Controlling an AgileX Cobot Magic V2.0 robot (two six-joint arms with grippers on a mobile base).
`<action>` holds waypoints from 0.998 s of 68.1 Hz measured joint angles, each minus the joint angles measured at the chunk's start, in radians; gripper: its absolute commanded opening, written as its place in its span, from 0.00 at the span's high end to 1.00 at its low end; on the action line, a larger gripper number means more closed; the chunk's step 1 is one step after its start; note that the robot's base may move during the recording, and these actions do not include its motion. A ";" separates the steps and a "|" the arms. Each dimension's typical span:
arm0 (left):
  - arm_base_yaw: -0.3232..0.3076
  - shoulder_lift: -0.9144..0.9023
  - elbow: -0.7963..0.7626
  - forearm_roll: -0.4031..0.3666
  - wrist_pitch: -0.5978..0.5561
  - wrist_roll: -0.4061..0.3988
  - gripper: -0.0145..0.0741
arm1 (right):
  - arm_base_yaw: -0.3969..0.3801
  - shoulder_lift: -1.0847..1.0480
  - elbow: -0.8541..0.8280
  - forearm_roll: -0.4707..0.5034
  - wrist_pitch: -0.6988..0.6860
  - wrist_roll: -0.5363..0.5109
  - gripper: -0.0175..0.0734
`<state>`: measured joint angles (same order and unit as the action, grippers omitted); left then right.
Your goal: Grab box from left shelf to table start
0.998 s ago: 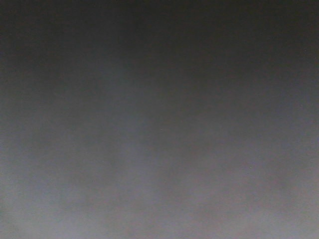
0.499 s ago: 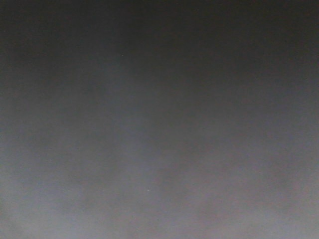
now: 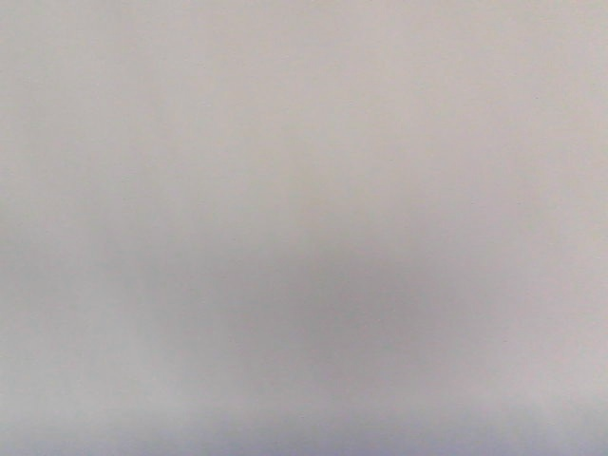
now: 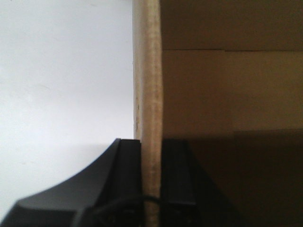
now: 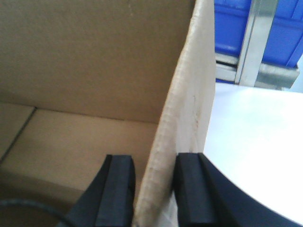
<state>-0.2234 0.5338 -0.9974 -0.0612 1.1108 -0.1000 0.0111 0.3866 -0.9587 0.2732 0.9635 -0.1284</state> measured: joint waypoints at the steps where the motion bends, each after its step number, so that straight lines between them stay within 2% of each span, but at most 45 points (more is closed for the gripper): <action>1: 0.000 0.016 -0.014 0.005 0.003 0.002 0.95 | 0.000 0.007 -0.005 0.000 0.000 0.000 0.75; 17: 0.000 0.285 -0.156 0.041 -0.017 0.004 0.95 | 0.000 0.252 -0.076 -0.009 0.000 0.000 0.75; 42: 0.000 0.639 -0.166 0.049 -0.168 0.005 0.95 | 0.000 0.596 -0.088 -0.042 -0.093 0.002 0.75; 63: 0.000 0.757 -0.174 0.067 -0.225 0.005 0.95 | 0.000 0.770 -0.089 -0.049 -0.151 -0.003 0.74; 68: 0.000 0.759 -0.176 0.069 -0.236 0.005 0.95 | 0.000 0.774 -0.089 -0.045 -0.152 -0.003 0.69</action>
<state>-0.2234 1.2927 -1.1734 0.0074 0.8746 -0.0945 0.0111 1.1606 -1.0482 0.2281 0.8110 -0.1318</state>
